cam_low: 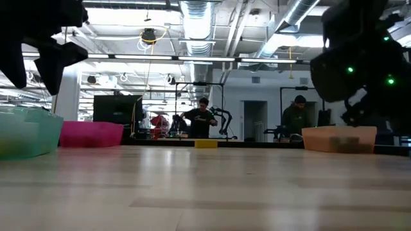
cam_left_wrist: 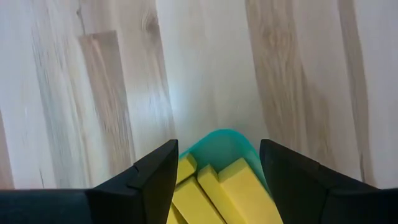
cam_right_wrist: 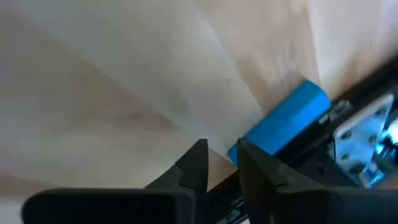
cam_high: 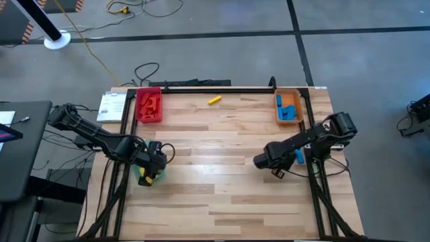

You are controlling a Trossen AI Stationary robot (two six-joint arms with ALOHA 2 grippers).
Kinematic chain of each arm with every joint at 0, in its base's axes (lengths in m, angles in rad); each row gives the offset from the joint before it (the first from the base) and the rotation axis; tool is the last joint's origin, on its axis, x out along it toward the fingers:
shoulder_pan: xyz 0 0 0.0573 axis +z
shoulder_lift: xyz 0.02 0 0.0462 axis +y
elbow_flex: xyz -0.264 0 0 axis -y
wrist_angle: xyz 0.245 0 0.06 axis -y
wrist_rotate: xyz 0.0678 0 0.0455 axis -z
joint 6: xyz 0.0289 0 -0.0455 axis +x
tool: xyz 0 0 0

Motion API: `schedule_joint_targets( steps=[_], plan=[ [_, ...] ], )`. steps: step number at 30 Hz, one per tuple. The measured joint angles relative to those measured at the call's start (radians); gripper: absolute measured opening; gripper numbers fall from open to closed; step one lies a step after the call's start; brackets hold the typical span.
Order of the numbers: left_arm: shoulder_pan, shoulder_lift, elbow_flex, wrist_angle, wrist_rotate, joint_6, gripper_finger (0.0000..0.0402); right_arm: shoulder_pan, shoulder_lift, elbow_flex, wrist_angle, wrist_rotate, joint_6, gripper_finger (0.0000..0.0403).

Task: Sort blocks
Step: Put the blue block into the orange bin

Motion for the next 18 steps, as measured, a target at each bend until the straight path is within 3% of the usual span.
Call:
schedule_joint_targets(
  steps=[18],
  plan=[
    [0.0,0.0,0.0,0.014,0.0,0.05,0.0222,0.008,0.004,-0.104,0.009,-0.013,0.234,0.0109]
  ],
)
